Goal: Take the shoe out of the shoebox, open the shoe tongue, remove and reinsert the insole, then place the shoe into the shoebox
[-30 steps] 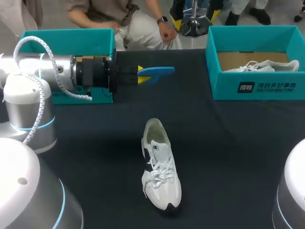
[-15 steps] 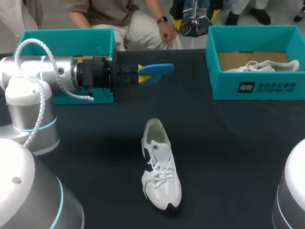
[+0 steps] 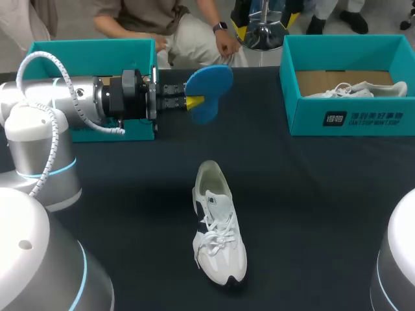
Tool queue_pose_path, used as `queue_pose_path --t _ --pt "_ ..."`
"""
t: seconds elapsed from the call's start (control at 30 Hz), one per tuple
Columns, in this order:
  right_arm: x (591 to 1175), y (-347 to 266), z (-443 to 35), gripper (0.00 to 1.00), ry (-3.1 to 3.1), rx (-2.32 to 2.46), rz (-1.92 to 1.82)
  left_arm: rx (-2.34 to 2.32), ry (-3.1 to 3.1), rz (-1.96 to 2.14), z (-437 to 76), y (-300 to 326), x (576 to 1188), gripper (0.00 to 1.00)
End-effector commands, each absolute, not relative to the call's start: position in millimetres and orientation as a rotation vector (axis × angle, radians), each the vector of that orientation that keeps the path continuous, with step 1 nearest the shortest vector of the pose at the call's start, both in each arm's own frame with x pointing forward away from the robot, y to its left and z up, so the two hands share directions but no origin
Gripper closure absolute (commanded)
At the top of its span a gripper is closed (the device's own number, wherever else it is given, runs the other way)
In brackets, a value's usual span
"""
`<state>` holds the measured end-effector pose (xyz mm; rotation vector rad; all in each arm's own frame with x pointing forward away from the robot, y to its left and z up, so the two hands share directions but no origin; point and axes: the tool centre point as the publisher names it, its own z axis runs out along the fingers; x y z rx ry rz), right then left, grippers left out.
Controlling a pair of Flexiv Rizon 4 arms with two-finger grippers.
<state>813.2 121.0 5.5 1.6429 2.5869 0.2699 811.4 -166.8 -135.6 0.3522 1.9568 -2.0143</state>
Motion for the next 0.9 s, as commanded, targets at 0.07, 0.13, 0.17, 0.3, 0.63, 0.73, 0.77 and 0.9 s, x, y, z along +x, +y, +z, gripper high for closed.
queue_pose_path --t 0.07,0.13,0.17,0.3,0.63,0.73,0.77,0.9 --pt "814 121 5 0.00 2.588 1.644 0.268 0.056 2.145 -2.129 -137 -170 804 1.00" --pt "814 121 5 0.00 2.588 1.644 0.268 -0.011 2.182 -2.162 -136 -169 804 1.00" --pt "814 121 5 0.00 2.588 1.644 0.268 -0.043 2.208 -2.179 -136 -169 805 1.00" --pt "814 121 5 0.00 2.588 1.644 0.268 -0.158 2.230 -2.251 -134 -166 807 1.00" --pt "814 121 5 0.00 2.588 1.644 0.268 -0.389 2.344 -2.447 -143 -164 812 1.00" --pt "814 121 5 0.00 2.588 1.644 0.268 -0.085 2.202 -2.562 -143 -163 806 1.00" --pt "814 121 5 0.00 2.588 1.644 0.268 -0.085 2.202 -2.562 -143 -163 806 1.00" --pt "814 121 5 0.00 2.588 1.644 0.268 -0.085 2.202 -2.562 -143 -163 806 1.00"
